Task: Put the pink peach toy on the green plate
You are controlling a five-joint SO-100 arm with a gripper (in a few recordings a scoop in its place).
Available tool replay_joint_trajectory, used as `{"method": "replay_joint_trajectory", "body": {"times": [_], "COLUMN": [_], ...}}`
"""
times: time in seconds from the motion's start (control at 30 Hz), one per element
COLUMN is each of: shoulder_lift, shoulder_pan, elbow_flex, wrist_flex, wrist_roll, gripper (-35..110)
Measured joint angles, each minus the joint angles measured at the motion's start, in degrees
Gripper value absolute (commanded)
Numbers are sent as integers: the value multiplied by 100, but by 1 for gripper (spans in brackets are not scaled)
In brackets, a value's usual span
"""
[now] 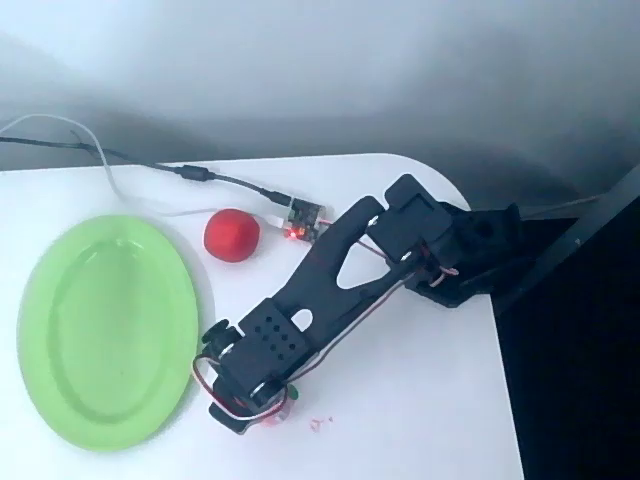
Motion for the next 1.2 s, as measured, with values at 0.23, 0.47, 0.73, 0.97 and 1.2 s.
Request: {"method": "replay_joint_trajectory", "body": {"times": [0.23, 0.47, 0.73, 0.97, 1.2], "shoulder_lift": [35, 976, 1978, 888, -545], "shoulder_pan": [70, 580, 2074, 2628, 2804], "elbow_flex": [-18, -9, -176, -457, -1248], "wrist_flex": [422, 501, -439, -1354, -1670], "wrist_roll": [-202, -606, -1723, -2136, -2145], "gripper": [0, 0, 0, 0, 0]}}
